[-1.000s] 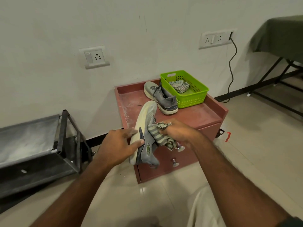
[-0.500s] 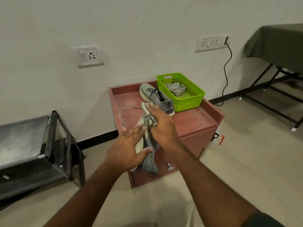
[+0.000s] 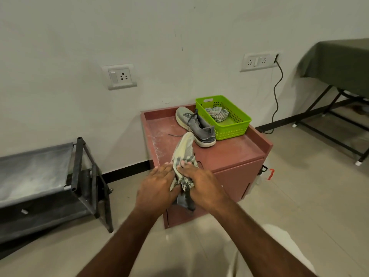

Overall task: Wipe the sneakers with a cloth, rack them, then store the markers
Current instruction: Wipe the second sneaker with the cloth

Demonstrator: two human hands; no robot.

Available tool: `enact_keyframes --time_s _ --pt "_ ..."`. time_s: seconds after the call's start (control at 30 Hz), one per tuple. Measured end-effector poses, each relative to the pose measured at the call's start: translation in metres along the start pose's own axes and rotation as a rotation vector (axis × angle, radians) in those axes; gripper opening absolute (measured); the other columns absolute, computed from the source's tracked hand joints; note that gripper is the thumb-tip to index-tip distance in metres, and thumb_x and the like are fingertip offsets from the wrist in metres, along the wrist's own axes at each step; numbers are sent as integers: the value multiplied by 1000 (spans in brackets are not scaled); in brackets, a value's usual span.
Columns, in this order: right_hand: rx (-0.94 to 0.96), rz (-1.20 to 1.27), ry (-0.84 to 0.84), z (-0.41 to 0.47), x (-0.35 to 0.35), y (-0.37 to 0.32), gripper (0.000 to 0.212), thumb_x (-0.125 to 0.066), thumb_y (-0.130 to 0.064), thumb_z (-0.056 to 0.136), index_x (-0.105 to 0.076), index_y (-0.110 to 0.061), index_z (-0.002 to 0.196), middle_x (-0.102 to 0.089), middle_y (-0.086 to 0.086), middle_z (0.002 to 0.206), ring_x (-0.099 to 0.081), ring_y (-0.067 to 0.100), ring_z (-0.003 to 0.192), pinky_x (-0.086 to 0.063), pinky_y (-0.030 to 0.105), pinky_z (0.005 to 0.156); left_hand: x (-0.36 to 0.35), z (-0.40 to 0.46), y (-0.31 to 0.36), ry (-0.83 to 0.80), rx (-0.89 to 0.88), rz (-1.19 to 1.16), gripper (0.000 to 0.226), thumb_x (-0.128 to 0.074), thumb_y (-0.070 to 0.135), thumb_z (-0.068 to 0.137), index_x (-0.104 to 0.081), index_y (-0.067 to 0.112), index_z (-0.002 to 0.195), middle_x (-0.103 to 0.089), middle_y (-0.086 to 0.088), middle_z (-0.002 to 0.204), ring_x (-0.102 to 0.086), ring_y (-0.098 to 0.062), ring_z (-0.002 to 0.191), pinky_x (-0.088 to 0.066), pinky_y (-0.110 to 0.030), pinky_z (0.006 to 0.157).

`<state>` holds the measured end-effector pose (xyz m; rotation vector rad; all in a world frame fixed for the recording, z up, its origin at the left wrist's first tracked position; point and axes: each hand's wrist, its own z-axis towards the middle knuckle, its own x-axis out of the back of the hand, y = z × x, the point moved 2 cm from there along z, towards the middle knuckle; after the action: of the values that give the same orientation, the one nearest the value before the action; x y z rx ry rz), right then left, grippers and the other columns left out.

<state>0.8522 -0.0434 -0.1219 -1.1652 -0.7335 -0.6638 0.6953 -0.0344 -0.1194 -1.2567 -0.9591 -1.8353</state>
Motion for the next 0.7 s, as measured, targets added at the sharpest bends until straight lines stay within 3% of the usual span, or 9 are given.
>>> enact_keyframes --time_s 0.07,0.17,0.33,0.4,0.5,0.63,0.7 --pt "23 -17 24 4 1 -3 72 -52 9 75 -54 -20 141 -46 -3 152 -43 26 139 -33 39 116 2 -2 1 13 0 -2 52 -54 46 88 -68 12 126 -69 -6 126 -67 -20 114 -53 -34 94" --pt "45 26 72 27 1 -7 68 -50 6 78 -51 -12 143 -44 7 153 -38 23 143 -30 39 118 5 -2 -2 -19 29 -22 70 -41 63 93 -60 11 136 -61 -8 139 -59 -23 126 -46 -35 105" --pt "-347 199 321 39 20 8 66 -45 11 83 -55 -20 141 -58 6 141 -53 24 130 -41 25 102 12 -5 -1 -75 -17 -14 85 -47 69 91 -28 17 156 -25 1 164 -27 -16 149 -23 -31 119" --pt "-321 226 219 35 10 5 69 -45 12 82 -55 -24 140 -59 3 139 -53 21 130 -40 21 101 11 -2 -3 -111 -12 -6 94 -53 71 87 -20 17 157 -14 2 167 -17 -15 152 -16 -34 122" --pt "-276 138 6 18 -4 7 73 -49 9 81 -52 -31 141 -58 1 139 -55 21 128 -43 26 105 6 7 -10 -143 -10 -11 104 -52 77 83 -12 17 159 -6 1 168 -8 -14 154 -11 -41 125" --pt "-144 -72 -167 6 10 15 52 -56 -1 85 -61 -24 132 -63 10 130 -59 30 118 -48 31 98 3 11 -12 -202 -25 66 106 -42 82 83 0 23 160 0 6 168 -5 -11 154 -10 -45 125" --pt "-221 -189 -196 9 23 30 37 -57 -9 89 -67 -22 122 -68 12 119 -64 32 109 -51 34 89 5 11 -11 -197 -11 75 107 -40 84 82 0 24 160 0 7 168 -6 -10 154 -11 -46 125"
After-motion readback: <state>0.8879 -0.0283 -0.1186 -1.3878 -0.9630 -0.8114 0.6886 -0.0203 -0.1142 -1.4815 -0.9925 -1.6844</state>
